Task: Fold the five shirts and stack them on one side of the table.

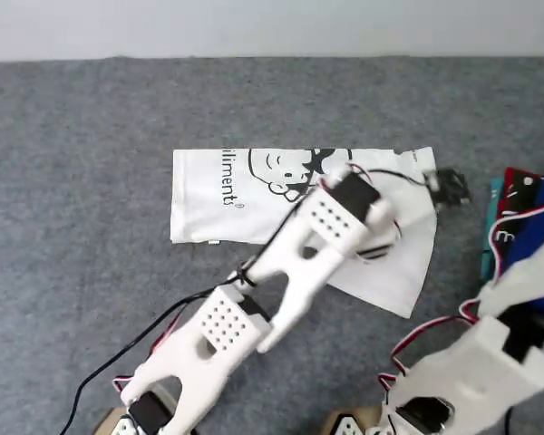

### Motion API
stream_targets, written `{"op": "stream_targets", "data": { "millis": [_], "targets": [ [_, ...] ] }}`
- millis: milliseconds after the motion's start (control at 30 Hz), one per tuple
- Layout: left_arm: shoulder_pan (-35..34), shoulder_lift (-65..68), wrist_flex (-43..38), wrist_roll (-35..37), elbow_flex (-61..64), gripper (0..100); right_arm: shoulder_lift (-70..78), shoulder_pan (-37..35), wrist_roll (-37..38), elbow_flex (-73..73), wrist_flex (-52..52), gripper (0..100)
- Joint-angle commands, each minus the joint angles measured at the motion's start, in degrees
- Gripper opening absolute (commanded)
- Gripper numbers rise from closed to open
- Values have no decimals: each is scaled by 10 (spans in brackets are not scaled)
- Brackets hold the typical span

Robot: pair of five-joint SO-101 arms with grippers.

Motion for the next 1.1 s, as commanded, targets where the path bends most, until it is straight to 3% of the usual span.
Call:
{"op": "stream_targets", "data": {
  "millis": [0, 233, 800, 1067],
  "targets": [
    [24, -7, 14, -6, 16, 191, -64, 25, -4, 69, 22, 15],
    [47, -7, 11, -6, 51, 228, -118, 34, -4, 156, 22, 15],
    [43, 79, -23, 20, 17, 227, -165, 34, -4, 169, 22, 15],
    [46, 112, -23, 22, -27, 73, -189, 34, -4, 170, 22, 15]
  ]
}}
